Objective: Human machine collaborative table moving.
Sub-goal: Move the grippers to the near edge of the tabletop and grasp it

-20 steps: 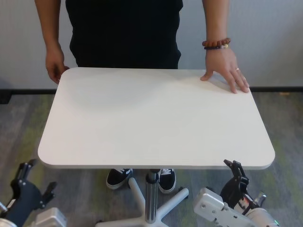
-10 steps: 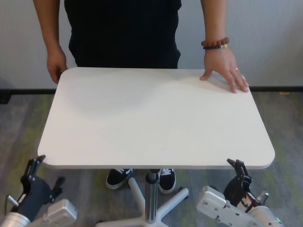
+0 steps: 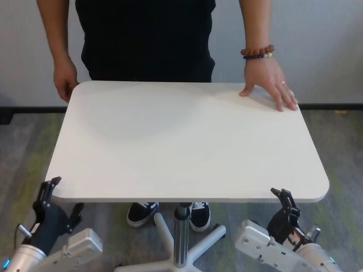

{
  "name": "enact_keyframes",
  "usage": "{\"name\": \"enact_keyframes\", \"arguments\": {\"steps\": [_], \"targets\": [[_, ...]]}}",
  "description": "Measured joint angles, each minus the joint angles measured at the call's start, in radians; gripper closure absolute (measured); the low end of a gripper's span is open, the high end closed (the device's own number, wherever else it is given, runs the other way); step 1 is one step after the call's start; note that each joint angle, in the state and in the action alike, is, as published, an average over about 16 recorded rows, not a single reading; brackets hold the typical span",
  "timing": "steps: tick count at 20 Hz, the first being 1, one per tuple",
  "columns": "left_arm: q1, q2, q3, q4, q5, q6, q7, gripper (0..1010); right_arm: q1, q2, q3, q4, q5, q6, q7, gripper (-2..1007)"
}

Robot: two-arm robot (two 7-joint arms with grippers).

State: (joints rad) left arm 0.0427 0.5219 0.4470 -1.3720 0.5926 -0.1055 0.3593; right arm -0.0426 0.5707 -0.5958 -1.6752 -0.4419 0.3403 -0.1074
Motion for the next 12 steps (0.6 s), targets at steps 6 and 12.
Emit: {"name": "enact_keyframes", "arguments": {"steps": [6, 12], "targets": [[-0.025, -0.027, 0.011, 0.030, 0.045, 0.014, 0.004, 10, 0.008, -0.010, 0.005, 0.014, -0.019, -0.005, 0.010, 4], [-0.047, -0.054, 0.020, 0.062, 0.084, 0.022, 0.011, 10, 0.012, -0.019, 0.013, 0.028, -0.036, -0.011, 0.016, 4]]}}
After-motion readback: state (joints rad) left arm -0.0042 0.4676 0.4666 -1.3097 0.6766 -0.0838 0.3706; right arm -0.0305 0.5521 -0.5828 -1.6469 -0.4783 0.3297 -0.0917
